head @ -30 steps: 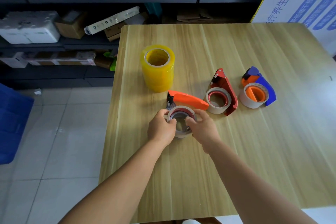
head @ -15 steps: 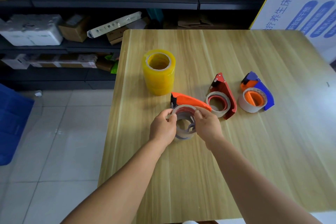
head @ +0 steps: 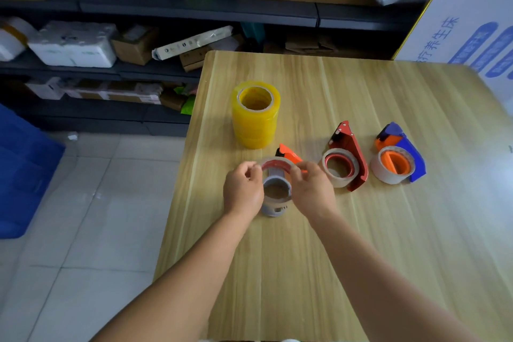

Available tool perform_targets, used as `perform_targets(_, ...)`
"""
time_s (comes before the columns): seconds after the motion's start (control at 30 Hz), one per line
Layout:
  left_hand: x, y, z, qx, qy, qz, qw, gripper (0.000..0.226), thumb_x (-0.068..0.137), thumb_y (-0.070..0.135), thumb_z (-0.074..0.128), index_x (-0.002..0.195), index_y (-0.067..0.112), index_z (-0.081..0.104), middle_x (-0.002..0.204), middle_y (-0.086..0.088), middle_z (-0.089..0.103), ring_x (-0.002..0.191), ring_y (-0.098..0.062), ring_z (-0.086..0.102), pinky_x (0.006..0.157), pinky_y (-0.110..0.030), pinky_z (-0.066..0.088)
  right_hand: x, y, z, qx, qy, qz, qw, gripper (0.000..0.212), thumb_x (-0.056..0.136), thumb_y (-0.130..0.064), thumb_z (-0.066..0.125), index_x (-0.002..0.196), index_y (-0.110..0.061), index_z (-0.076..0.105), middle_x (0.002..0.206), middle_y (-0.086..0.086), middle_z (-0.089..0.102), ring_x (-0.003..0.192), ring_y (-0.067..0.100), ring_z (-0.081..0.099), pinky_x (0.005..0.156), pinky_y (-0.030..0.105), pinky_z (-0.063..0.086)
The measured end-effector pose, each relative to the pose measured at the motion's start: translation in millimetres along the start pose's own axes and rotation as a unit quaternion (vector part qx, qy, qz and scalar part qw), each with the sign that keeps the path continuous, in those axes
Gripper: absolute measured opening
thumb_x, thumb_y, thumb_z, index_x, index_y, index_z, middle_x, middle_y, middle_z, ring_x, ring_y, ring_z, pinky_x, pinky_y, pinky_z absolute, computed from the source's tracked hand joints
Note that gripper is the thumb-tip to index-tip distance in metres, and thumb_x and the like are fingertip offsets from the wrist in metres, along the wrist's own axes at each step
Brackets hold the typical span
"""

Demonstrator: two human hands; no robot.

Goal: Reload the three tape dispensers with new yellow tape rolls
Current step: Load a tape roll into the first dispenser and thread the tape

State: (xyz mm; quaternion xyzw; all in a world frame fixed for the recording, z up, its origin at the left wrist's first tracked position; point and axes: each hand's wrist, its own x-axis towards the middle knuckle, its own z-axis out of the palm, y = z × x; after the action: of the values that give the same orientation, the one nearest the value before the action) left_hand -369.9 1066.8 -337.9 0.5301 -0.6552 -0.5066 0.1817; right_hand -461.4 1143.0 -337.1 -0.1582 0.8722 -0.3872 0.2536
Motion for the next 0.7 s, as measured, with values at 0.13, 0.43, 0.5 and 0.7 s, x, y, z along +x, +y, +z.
perform_targets(0.13,5,-8,-19,0.001,0.039,-0.002,0.999,0.034,0.100,0.028,0.040,0.123,0.015,0.061,0.104,0.000,0.062,0.094,-0.018,0.057,0.078,-0.025,0.041,-3,-15,18,-0.018,-0.052,-0.039,0.998,0.032,0.097,-0.032,0.047,0.125,-0.019,0.058,0.110,0.004,0.068,0.099,0.024,0.066,0.085,0.036,0.053)
perform_targets(0.43,25,-36,-54,0.031,0.077,-0.054,0.995,0.049,0.094,0.014,0.047,0.142,0.020,0.040,0.140,-0.005,0.048,0.119,-0.023,0.053,0.094,-0.030,0.040,-7,-52,68,-0.104,-0.223,-0.079,0.966,0.065,0.086,-0.009,0.056,0.146,-0.019,0.031,0.141,0.010,0.044,0.122,0.028,0.052,0.097,0.033,0.043)
perform_targets(0.5,32,-40,-57,0.053,0.060,-0.057,0.995,0.054,0.095,0.013,0.044,0.147,0.021,0.033,0.149,-0.005,0.035,0.130,-0.023,0.045,0.101,-0.029,0.036,-1,-55,76,-0.113,-0.244,-0.069,0.961,0.066,0.086,-0.008,0.057,0.145,-0.017,0.030,0.139,0.008,0.050,0.122,0.028,0.052,0.093,0.031,0.042)
perform_targets(0.7,56,-55,-53,0.104,-0.005,-0.085,0.991,0.085,0.085,0.016,0.063,0.153,0.018,0.012,0.158,-0.006,0.025,0.142,-0.026,0.031,0.113,-0.039,0.031,16,-57,89,-0.141,-0.273,-0.073,0.949,0.065,0.086,-0.012,0.060,0.145,-0.016,0.032,0.135,0.009,0.055,0.124,0.029,0.052,0.100,0.037,0.044)
